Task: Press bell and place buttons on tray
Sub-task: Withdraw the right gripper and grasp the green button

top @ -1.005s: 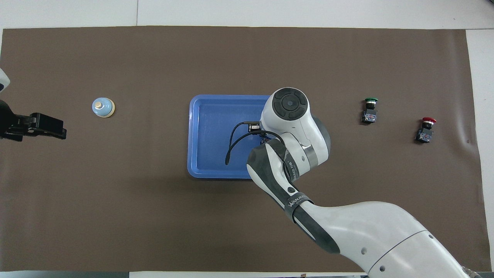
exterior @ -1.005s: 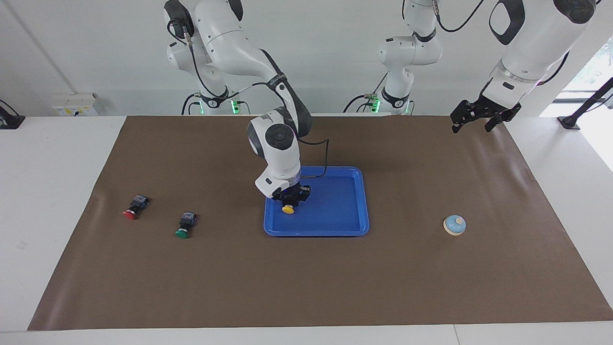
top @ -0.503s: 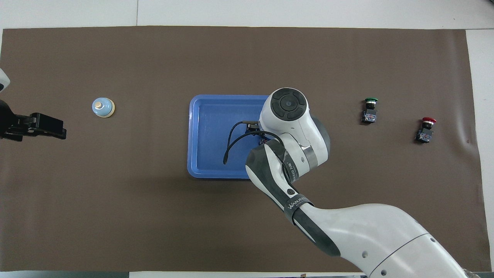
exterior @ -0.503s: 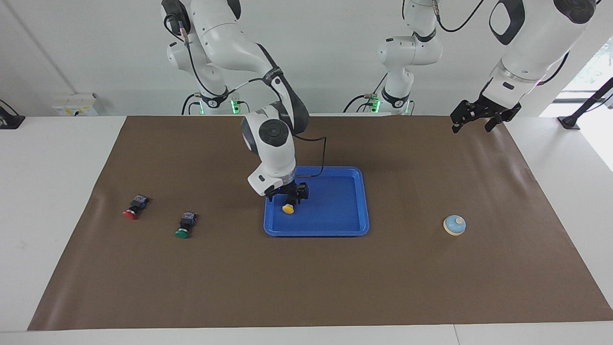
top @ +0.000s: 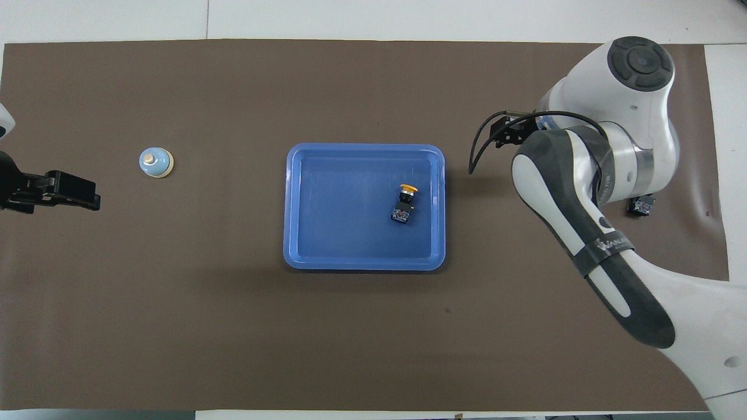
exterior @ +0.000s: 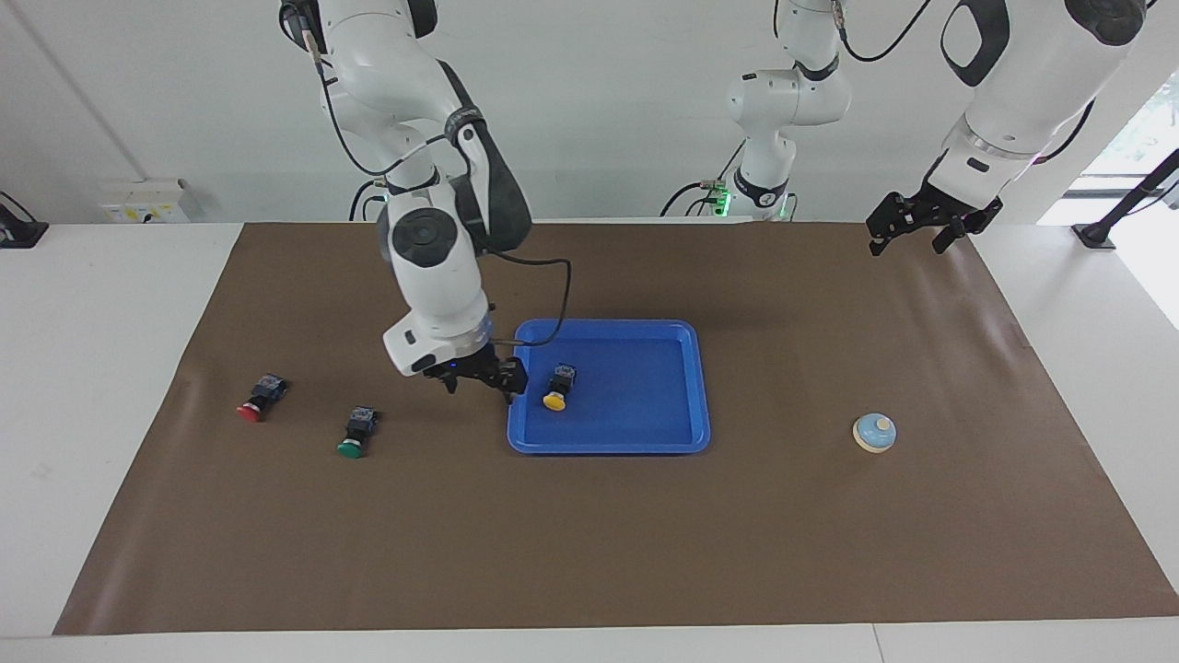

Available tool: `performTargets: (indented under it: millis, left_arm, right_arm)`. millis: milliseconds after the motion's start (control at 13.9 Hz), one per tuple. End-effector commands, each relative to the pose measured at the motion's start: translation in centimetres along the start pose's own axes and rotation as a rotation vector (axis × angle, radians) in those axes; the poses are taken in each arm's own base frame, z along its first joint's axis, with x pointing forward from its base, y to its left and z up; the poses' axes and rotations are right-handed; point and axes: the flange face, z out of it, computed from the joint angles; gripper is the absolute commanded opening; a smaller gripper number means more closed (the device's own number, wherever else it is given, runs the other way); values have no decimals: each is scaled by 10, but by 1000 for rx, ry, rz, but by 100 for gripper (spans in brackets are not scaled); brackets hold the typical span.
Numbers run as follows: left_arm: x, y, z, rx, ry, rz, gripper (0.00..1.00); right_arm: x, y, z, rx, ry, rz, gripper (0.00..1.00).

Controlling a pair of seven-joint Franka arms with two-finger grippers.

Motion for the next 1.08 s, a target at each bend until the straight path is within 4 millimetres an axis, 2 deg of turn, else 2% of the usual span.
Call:
performTargets:
  millis: [0, 144, 431, 574, 646, 790, 862, 1005]
  left_arm:
    - [-8, -2, -3, -9, 3, -6, 100]
    - [-8, -2, -3, -9, 3, -6, 100]
    - [-8, -2, -3, -9, 3, -6, 100]
    - [-8, -1, -3, -10, 3, -6, 100]
    - [-8, -2, -3, -9, 3, -6, 100]
    - [-8, -1, -3, -10, 3, -6, 100]
    - [-8, -1, -3, -10, 3, -6, 100]
    - [-8, -2, -3, -9, 3, -6, 100]
  right_arm:
    - [7, 53, 25, -11, -4, -62, 100]
    - [4, 77, 49, -6, 18, -72, 100]
    - [-16, 82, 91, -3, 40, -80, 100]
    - [-26, 84, 101, -2, 49, -106, 96]
    - [-27, 86, 104, -4, 44, -123, 83]
    - [-27, 91, 104, -5, 43, -128, 12]
    - [-27, 92, 104, -6, 35, -131, 0]
    - [-28, 92, 102, -6, 30, -133, 0]
